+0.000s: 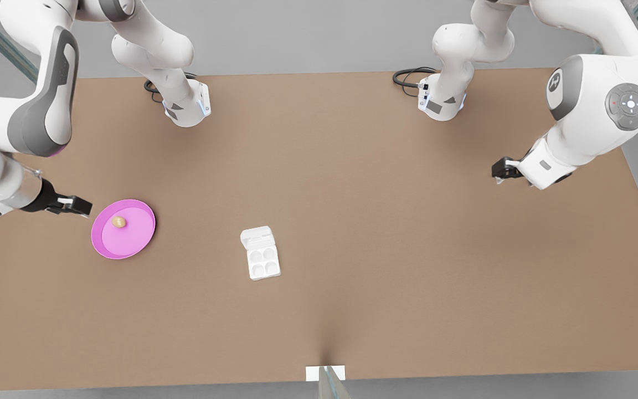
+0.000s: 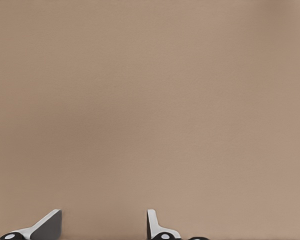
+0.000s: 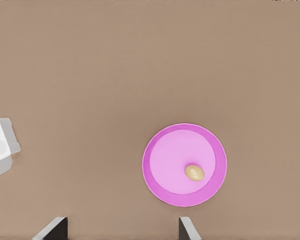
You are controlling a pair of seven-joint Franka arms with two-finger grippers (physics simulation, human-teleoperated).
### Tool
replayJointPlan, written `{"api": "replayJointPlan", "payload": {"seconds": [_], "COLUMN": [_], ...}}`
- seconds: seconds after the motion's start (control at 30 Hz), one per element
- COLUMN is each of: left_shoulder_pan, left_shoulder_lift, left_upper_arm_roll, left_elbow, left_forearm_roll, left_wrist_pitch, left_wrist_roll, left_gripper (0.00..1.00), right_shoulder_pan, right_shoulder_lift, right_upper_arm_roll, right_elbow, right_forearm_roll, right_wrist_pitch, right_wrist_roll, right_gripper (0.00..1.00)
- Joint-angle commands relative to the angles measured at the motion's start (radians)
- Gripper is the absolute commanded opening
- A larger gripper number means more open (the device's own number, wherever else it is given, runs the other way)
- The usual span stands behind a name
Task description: Pack egg into the box and close the box lid
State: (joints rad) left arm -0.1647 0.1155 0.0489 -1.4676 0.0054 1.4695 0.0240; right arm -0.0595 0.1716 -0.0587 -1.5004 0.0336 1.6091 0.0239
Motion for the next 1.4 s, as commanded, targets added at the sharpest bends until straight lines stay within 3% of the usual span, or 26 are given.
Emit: {"api": "replayJointPlan", "payload": {"seconds": [0.0,0.1,0.23,0.27,0.33,0.37,0.43,0.47,0.5,0.6,0.67,0.77,0.9,0.97,1.37], "left_shoulder_pan": [0.002,0.008,0.007,0.007,0.004,0.004,0.004,0.004,0.004,0.004,0.004,0.004,0.004,0.002,0.004], "left_shoulder_lift": [0.0,0.029,0.072,0.064,0.067,0.073,0.075,0.079,0.082,0.084,0.089,0.089,0.089,0.09,0.09], "left_upper_arm_roll": [0.0,0.002,0.0,-0.012,-0.012,-0.012,-0.012,-0.011,-0.011,-0.011,-0.011,-0.011,-0.011,-0.011,-0.011], "left_elbow": [-0.002,0.006,0.007,0.007,0.009,0.007,0.007,0.009,0.009,0.009,0.009,0.009,0.009,0.009,0.01], "left_forearm_roll": [0.005,0.002,0.004,0.002,0.002,0.001,0.002,0.002,0.004,0.005,0.005,0.005,0.005,0.005,0.005], "left_wrist_pitch": [0.0,-0.072,-0.107,-0.117,-0.117,-0.115,-0.115,-0.112,-0.11,-0.109,-0.11,-0.11,-0.115,-0.115,-0.115], "left_wrist_roll": [0.002,0.007,0.013,0.011,0.013,0.014,0.013,0.013,0.013,0.014,0.014,0.014,0.014,0.014,0.016], "left_gripper": [1.0,1.0,1.0,1.0,1.0,1.0,1.0,1.0,1.0,1.0,1.0,1.0,1.0,1.0,1.0], "right_shoulder_pan": [0.016,0.033,0.017,-0.043,-0.235,-0.344,-0.346,-0.316,-0.306,-0.254,-0.168,-0.236,-0.416,-0.447,-0.496], "right_shoulder_lift": [0.0,0.005,0.006,0.011,0.127,0.183,0.076,-0.056,-0.103,-0.144,-0.164,-0.13,0.123,0.19,0.328], "right_upper_arm_roll": [0.0,0.0,-0.01,-0.02,-0.02,-0.021,-0.016,-0.01,-0.009,0.008,0.013,0.008,0.003,0.0,0.0], "right_elbow": [0.0,-0.015,-0.015,-0.041,-0.073,-0.075,-0.324,-0.562,-0.659,-0.84,-0.96,-1.003,-0.868,-0.79,-0.713], "right_forearm_roll": [0.003,0.005,0.104,0.202,0.434,0.569,0.6,0.73,0.764,1.02,1.306,1.387,1.399,1.345,1.347], "right_wrist_pitch": [0.0,0.008,-0.051,-0.117,-0.123,-0.222,0.174,0.403,0.492,0.741,0.954,0.804,0.565,0.529,0.468], "right_wrist_roll": [0.002,0.033,0.893,1.107,1.042,1.077,1.366,1.372,1.372,1.37,1.262,1.062,0.748,0.731,0.533], "right_gripper": [1.0,1.0,1.0,1.0,1.0,1.0,1.0,1.0,1.0,1.0,1.0,1.0,1.0,1.0,1.0]}}
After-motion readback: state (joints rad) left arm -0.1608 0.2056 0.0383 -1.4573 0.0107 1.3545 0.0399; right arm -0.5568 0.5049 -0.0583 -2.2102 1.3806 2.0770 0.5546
